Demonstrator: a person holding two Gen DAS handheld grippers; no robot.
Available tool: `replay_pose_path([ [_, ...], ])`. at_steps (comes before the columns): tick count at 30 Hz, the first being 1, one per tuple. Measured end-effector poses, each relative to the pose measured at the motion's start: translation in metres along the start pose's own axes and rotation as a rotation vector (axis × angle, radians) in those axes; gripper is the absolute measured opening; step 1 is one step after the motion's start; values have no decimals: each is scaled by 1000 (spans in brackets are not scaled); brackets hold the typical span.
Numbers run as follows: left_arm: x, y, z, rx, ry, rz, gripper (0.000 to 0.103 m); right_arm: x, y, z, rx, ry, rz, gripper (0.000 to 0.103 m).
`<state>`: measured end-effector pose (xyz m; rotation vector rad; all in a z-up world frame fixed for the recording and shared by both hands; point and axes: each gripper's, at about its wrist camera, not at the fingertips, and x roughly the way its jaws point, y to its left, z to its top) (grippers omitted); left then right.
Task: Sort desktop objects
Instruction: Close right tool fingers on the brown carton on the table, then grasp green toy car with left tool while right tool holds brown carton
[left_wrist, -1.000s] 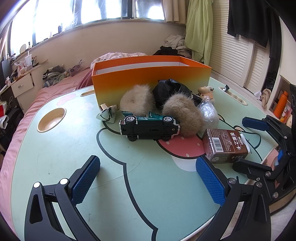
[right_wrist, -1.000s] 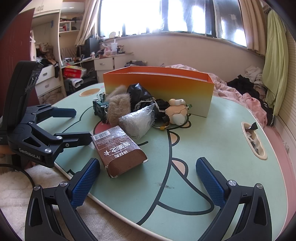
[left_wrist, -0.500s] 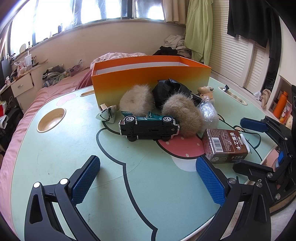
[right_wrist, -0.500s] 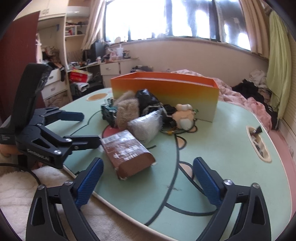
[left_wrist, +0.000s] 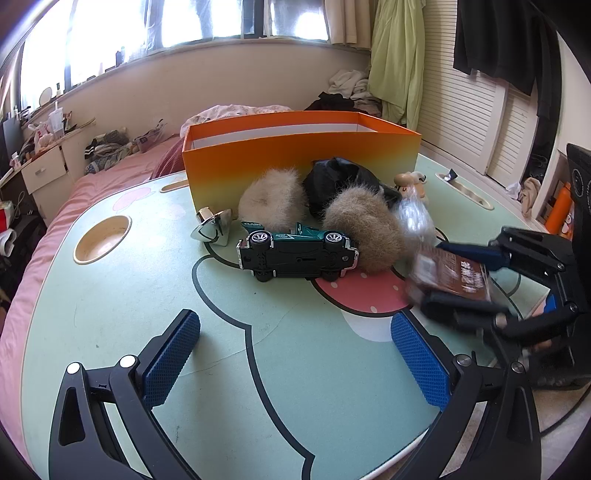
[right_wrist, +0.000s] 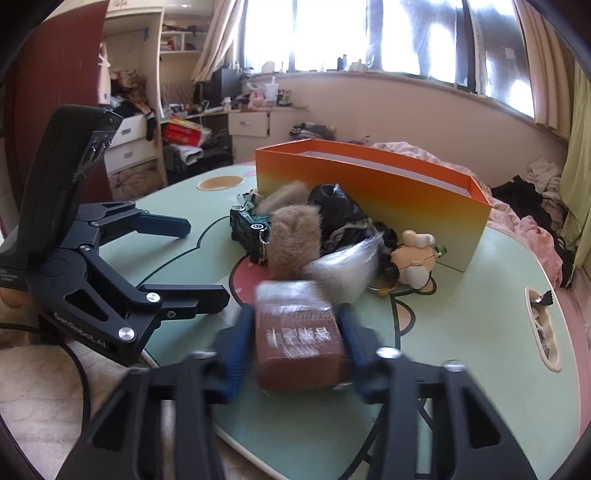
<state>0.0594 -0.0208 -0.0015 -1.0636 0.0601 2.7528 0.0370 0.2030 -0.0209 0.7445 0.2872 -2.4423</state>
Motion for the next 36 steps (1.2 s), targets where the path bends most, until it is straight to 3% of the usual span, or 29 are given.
replay_pose_path([
  [4,-2,-1,1,7,9,-5,103,-12,-6,-6,32,-67,-11,40],
  [7,-3,-5,7,26,70,-18,103,-26,-10,-8,52,-140,-31,40],
  [9,-10,-3,12,17,51,-15,103,-28,-13,-8,56,-155,-32,40],
  [12,-22,0,23,34,-38,86,103,-27,-13,-6,59,-146,-29,40],
  [14,-18,0,31,76,-24,119,103,-27,-15,-5,64,-145,-27,40],
  [20,6,-4,40,4,42,-39,103,-26,-16,-6,73,-137,-21,40],
  [23,18,-9,48,22,47,-11,102,-26,-17,-6,78,-135,-19,40],
  [25,22,-9,48,23,67,-12,87,-26,-18,-6,81,-134,-20,40],
  [26,25,-9,47,21,87,-15,75,-26,-19,-6,83,-134,-20,40],
  [31,17,-7,41,47,100,-23,72,-27,-20,-7,86,-137,-20,40],
  [34,-3,-1,36,40,65,-25,70,-29,-20,-8,88,-143,-23,40],
  [36,-20,4,35,33,32,-49,54,-30,-21,-7,93,-143,-26,40],
])
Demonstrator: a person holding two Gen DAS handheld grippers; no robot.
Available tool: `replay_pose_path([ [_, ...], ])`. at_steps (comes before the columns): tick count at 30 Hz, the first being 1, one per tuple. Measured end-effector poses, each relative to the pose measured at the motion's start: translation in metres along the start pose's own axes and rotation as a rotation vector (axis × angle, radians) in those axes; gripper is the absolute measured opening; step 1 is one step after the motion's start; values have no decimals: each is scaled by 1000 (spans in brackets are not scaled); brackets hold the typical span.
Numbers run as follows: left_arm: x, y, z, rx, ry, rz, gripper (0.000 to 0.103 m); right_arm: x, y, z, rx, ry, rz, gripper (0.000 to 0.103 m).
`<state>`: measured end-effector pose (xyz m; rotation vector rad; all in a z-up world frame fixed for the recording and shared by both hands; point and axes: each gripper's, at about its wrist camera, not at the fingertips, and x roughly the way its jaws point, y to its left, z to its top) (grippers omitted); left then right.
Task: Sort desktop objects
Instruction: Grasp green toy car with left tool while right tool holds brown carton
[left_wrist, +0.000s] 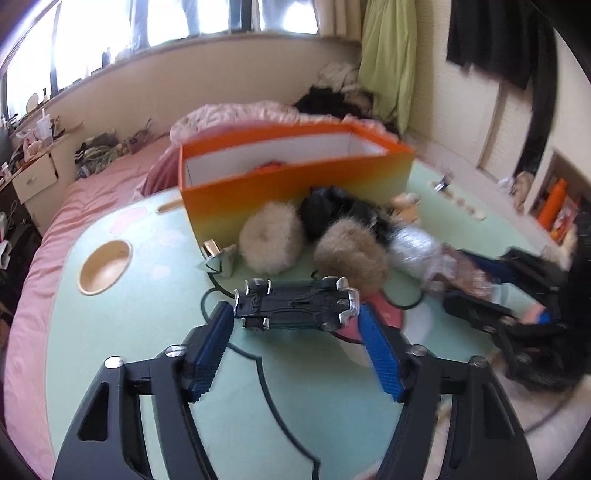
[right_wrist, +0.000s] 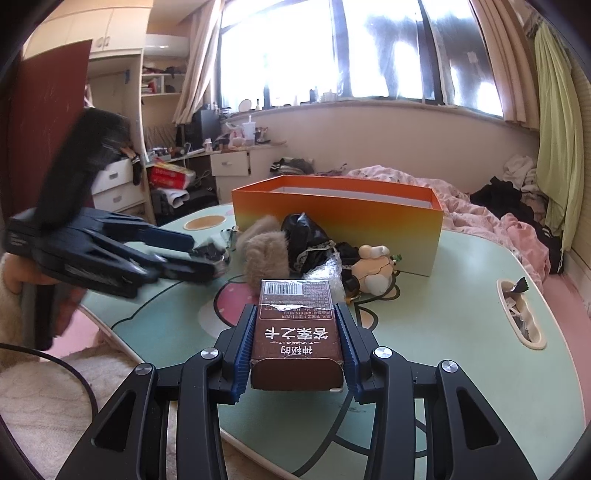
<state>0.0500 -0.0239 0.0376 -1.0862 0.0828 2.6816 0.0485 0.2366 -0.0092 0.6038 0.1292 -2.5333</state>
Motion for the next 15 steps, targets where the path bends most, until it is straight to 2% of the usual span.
replay_pose_path([
  [2,-12,2,3,-7,-18,-9,35,-1,-1,2,3,1,1,40],
  [5,-9,3,6,32,-11,30,36,-2,-1,2,4,0,3,40],
  [7,1,6,3,27,10,61,44,-2,-1,3,4,1,2,40],
  [9,4,13,-3,3,11,52,74,-2,-1,3,5,2,2,40],
  [10,3,15,-5,-5,2,40,80,-2,-1,3,6,3,4,40],
  [11,1,17,-7,-10,-9,43,84,-2,-1,3,6,4,5,40],
  [15,-1,23,-7,-2,-35,127,84,0,0,3,6,8,10,40],
])
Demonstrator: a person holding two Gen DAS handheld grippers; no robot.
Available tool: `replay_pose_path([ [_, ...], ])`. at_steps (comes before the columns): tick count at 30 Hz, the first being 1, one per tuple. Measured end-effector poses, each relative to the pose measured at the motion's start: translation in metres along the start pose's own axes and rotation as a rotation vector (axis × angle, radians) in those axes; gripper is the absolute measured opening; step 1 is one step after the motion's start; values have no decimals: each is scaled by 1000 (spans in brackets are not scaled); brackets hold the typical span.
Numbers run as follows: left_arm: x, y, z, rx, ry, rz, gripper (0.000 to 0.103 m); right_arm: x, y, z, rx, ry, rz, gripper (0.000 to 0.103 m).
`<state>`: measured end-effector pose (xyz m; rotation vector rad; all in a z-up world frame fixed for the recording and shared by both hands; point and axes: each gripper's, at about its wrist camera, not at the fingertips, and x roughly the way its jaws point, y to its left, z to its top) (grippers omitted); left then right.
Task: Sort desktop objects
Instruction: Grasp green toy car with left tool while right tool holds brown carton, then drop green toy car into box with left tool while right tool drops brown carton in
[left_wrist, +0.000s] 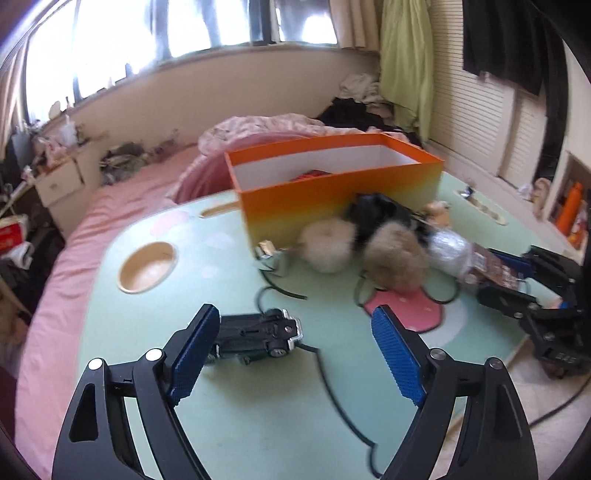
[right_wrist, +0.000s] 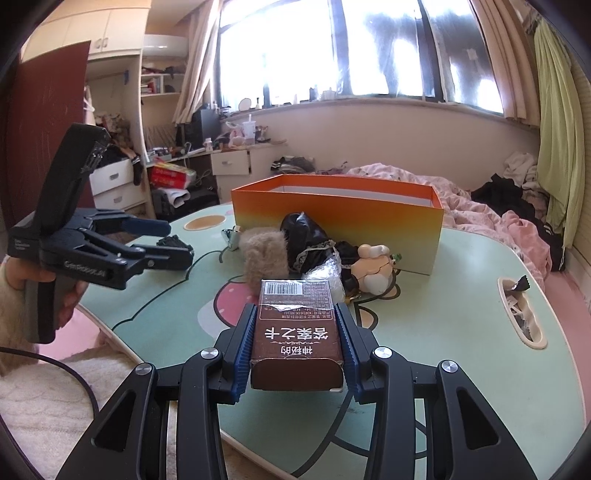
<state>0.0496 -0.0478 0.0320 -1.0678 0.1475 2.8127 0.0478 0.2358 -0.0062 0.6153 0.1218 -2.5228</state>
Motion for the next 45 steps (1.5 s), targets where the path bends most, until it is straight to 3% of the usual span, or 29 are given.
replay_pose_path([
  [3,10,6,0,-5,44,37,84,0,0,0,0,0,0,40],
  [9,11,24,-4,-16,43,112,84,2,2,-2,0,5,3,40],
  [14,25,21,-5,-6,116,91,84,3,3,-2,3,7,4,40],
  [17,27,16,-5,11,118,73,84,4,3,-2,6,8,7,40],
  [20,26,22,-5,-30,102,51,74,4,3,-2,6,8,5,40],
  [25,21,21,-6,-26,92,26,74,4,2,-2,6,8,4,40],
  [31,-4,18,7,-63,3,-43,73,-3,-2,5,33,-14,14,40],
  [34,-16,9,22,-58,-46,-76,73,-12,-11,25,93,-56,36,40],
  [39,-13,-15,68,-12,-102,-111,73,-7,-29,87,150,-96,-4,40],
  [42,3,-23,103,-39,-117,-119,74,11,-48,118,228,-73,8,40],
  [45,26,-21,119,-92,-112,-105,74,43,-68,134,269,-20,-40,40],
])
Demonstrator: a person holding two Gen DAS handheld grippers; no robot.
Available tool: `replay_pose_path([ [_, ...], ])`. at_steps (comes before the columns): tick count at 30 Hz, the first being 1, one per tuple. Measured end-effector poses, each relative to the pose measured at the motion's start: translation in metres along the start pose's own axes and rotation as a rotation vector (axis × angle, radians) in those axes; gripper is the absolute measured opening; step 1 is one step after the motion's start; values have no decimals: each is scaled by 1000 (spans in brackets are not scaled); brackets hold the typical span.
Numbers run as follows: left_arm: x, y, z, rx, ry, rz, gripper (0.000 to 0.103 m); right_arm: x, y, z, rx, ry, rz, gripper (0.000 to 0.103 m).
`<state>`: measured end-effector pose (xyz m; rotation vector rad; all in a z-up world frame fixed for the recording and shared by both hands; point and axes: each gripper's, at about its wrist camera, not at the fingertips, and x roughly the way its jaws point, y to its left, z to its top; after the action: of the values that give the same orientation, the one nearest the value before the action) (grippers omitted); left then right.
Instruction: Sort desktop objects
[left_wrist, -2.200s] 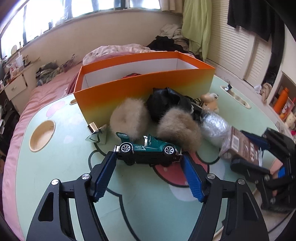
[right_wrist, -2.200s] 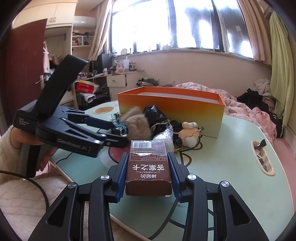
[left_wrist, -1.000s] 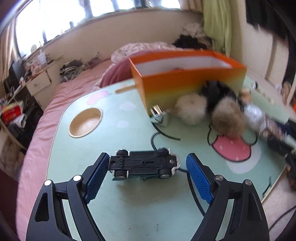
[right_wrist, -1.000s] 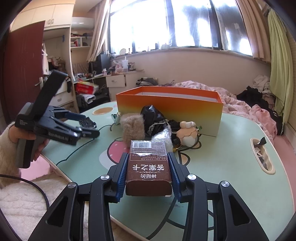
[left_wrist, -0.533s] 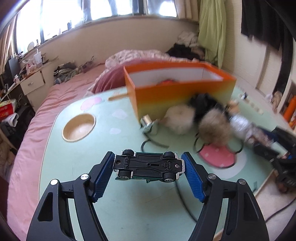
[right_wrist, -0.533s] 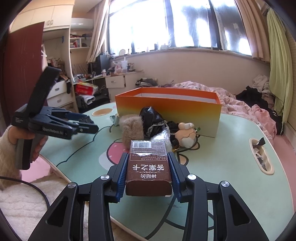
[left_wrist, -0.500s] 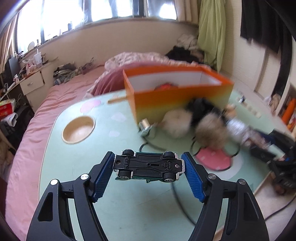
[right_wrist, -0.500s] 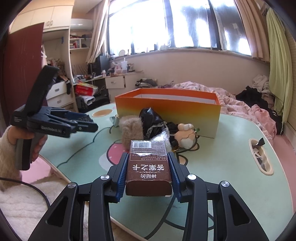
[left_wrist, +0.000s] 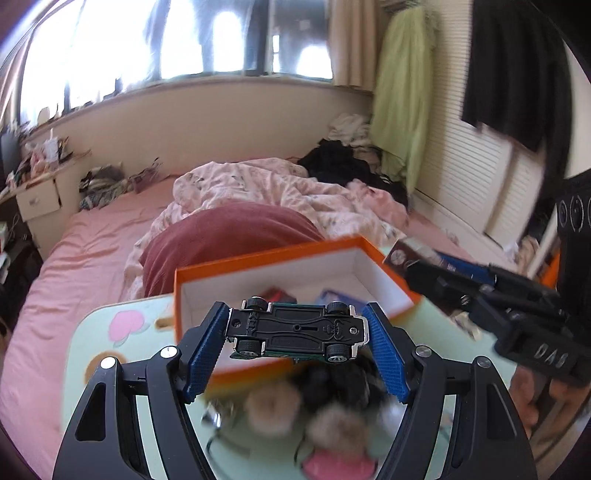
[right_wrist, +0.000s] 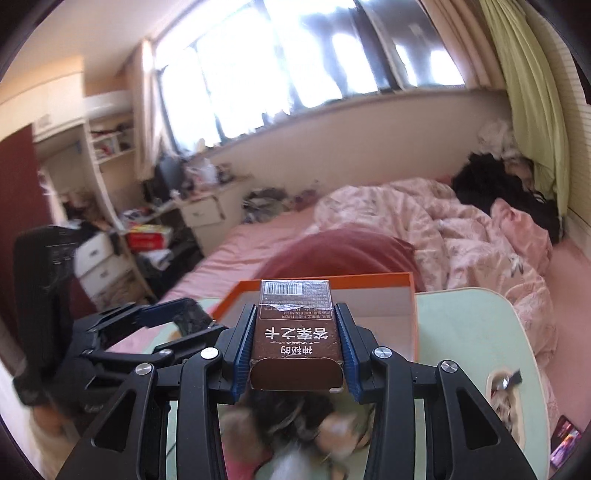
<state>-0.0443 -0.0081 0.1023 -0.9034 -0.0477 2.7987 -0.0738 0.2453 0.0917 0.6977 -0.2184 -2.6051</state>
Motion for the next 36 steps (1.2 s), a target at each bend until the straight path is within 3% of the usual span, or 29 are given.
replay_pose_path([
  [2,22,9,-1,-53,26,18,74,22,-10,0,14,61,-33,48],
  [3,35,15,-4,-82,52,31,74,37,-18,-4,42,129,-45,69],
  [4,43,20,-9,-103,79,36,74,44,-23,-7,62,165,-43,76],
  [5,50,26,-15,-130,106,31,74,48,-27,-12,81,183,-30,75],
  [6,49,30,-19,-152,104,15,74,42,-25,-15,55,147,-52,76],
  [9,29,33,-24,-196,32,-13,78,25,-17,-18,18,109,-79,76],
  [11,10,29,-26,-194,-19,-8,83,6,-11,-20,8,55,-74,79],
  [13,-11,22,-31,-158,-52,-9,83,-15,-3,-28,-3,18,-72,90],
  [15,-28,11,-42,-101,-20,-25,83,-27,2,-41,-3,26,-46,92],
  [19,-34,-3,-76,-26,106,-41,83,-46,20,-81,-47,133,-9,92],
  [25,-25,3,-120,-104,233,-15,83,-38,24,-135,-159,274,-170,95],
  [26,-22,2,-126,-111,257,-4,83,-35,23,-138,-172,264,-193,98],
  [27,-20,0,-129,-91,239,18,84,-31,21,-142,-188,247,-228,103],
  [29,-16,-6,-133,-44,242,69,86,-28,18,-149,-178,192,-230,103],
  [30,-13,-10,-135,-21,245,84,92,-26,18,-150,-178,189,-221,103],
  [32,-8,-16,-138,16,242,89,103,-26,16,-152,-179,189,-203,103],
  [36,-6,-16,-139,26,199,71,103,-26,14,-152,-187,177,-199,103],
])
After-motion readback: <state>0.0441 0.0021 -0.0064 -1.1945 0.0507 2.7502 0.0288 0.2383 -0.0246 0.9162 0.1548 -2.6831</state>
